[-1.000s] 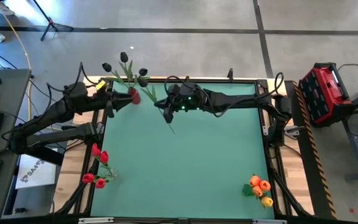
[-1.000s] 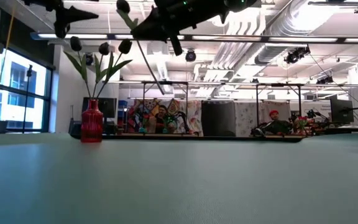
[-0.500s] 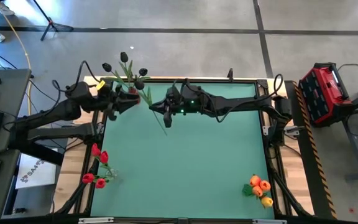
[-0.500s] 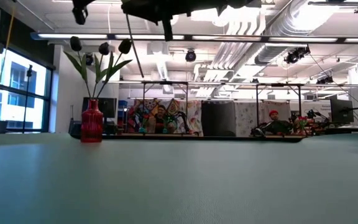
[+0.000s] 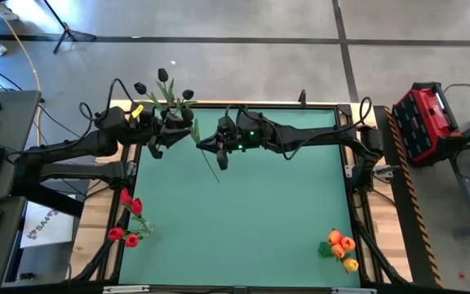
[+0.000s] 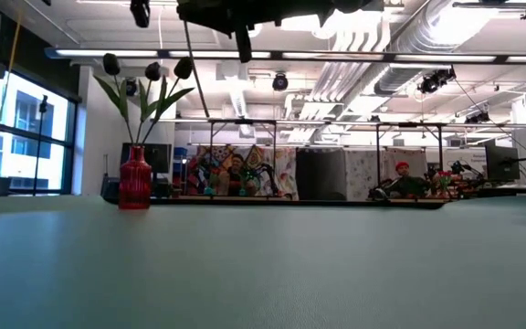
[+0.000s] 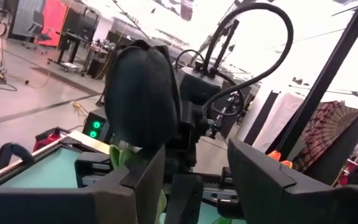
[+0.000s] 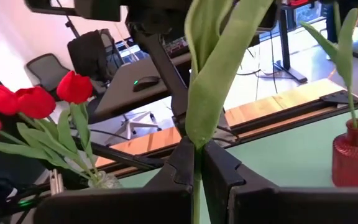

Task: Sort flowers into vase by color
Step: Put the black flower into the red vase

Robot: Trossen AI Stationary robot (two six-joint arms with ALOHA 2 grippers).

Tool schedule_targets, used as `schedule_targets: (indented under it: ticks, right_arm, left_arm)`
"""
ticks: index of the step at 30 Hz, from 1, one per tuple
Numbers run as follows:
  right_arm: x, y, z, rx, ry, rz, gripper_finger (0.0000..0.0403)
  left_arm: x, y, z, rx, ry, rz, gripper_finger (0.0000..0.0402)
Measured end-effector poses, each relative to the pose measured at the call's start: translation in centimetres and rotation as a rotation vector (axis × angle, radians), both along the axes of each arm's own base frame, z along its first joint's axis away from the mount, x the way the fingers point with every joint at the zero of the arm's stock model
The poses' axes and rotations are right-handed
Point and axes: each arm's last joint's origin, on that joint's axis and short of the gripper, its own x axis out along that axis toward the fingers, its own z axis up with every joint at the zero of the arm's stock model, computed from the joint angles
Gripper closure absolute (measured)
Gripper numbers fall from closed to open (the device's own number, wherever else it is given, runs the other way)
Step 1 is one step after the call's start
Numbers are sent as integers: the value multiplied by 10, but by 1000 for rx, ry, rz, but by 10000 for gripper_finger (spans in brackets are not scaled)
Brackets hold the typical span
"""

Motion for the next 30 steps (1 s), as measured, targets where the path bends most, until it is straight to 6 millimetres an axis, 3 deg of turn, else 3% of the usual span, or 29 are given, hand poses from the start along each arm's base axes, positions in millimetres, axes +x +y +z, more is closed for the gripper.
schedule_targets:
  ticks: [12, 18, 23, 30]
  right_arm:
    - [0, 0, -1, 2, 18, -2, 403]
    - [-1, 0, -3, -21, 38, 5, 403]
    - [-2, 0, -2, -29, 31, 10, 403]
    - [-7, -2, 10, -74, -6, 13, 403]
  left_arm:
    - [-7, -1, 0, 20, 17, 38, 317]
    - [-7, 0, -2, 14, 40, 79, 318]
    - [-11, -4, 0, 39, 24, -6, 318]
    - [-21, -9, 4, 99, 9, 70, 284]
